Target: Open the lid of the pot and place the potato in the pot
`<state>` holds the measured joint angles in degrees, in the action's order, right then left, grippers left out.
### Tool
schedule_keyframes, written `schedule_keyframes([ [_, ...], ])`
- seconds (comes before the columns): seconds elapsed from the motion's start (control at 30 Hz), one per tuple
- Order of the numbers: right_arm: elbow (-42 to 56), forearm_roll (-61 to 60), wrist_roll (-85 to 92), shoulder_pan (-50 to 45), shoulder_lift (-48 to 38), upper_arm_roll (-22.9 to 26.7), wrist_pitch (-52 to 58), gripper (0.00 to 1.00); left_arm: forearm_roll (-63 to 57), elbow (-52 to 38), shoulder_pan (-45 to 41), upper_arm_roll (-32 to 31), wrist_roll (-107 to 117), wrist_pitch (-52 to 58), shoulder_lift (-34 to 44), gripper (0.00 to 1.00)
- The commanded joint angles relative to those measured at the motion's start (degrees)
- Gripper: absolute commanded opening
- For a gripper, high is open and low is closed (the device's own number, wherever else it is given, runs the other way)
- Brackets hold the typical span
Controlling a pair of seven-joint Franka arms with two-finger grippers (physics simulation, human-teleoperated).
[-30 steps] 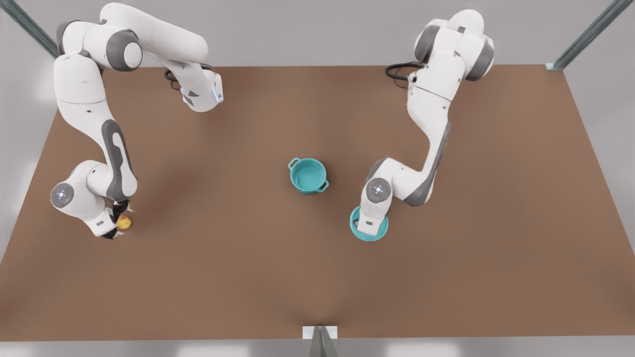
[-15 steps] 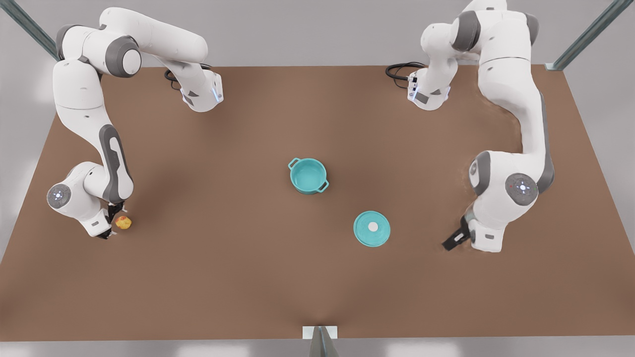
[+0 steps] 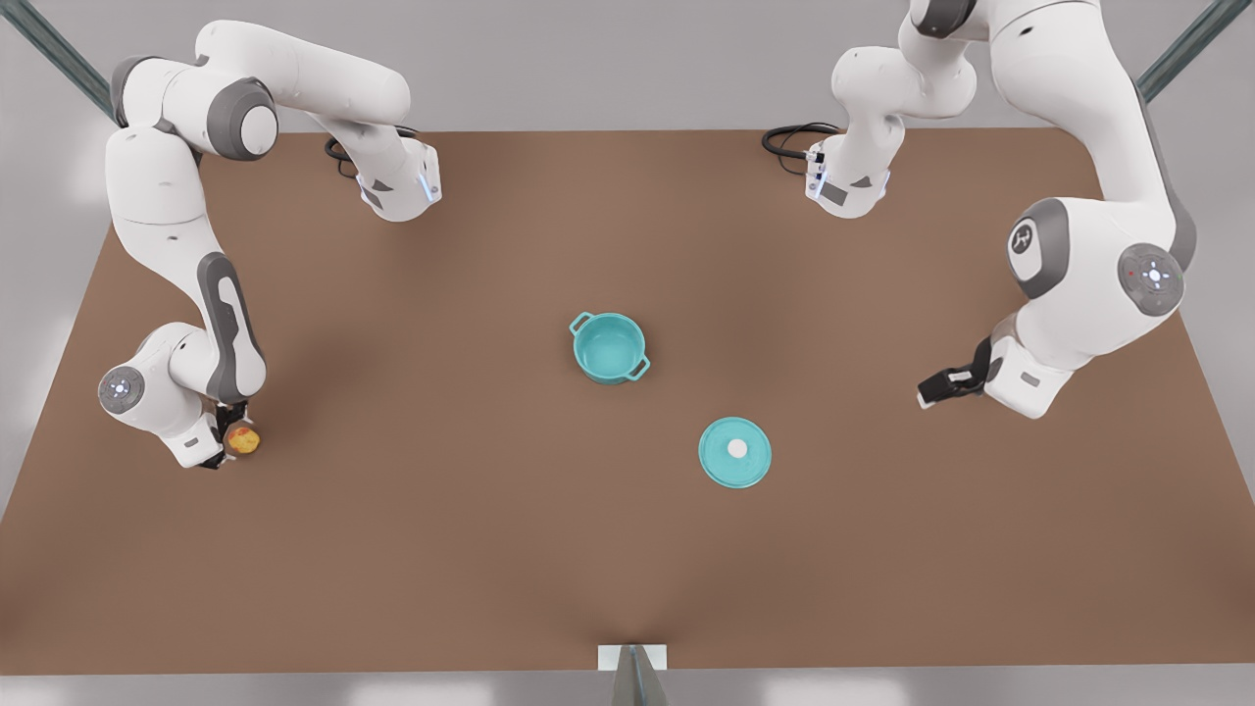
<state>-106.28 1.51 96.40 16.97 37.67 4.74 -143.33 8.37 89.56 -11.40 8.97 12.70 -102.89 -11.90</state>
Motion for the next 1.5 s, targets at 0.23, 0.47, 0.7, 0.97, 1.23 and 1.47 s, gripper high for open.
schedule_keyframes([
  [0.23,0.1,0.2,0.7,-0.1,-0.1,0.0,-0.1,0.48,-0.2,-0.1,0.0,0.0,-14.2,0.8,0.4,1.00],
  [0.47,0.4,0.0,0.8,-0.6,-3.7,-0.5,3.8,0.41,-0.2,-0.2,0.0,0.0,-14.1,0.9,0.7,1.00],
  [0.7,2.0,-2.8,0.3,-7.6,-7.2,-0.6,11.2,0.41,-0.3,-0.1,0.0,0.0,-14.0,1.0,0.8,1.00],
  [0.97,3.9,-7.2,-3.5,-18.2,-9.5,-0.2,17.9,0.41,-0.3,-0.1,0.0,0.0,-13.7,1.0,0.9,1.00],
  [1.23,4.1,-12.9,-5.6,-27.3,-10.9,-0.5,20.2,0.41,-0.3,0.1,0.0,0.0,-13.2,1.0,0.9,1.00],
  [1.47,4.1,-15.9,-9.3,-37.1,-12.0,-0.4,21.2,0.41,-0.3,0.2,0.0,0.0,-13.2,1.1,1.1,1.00],
])
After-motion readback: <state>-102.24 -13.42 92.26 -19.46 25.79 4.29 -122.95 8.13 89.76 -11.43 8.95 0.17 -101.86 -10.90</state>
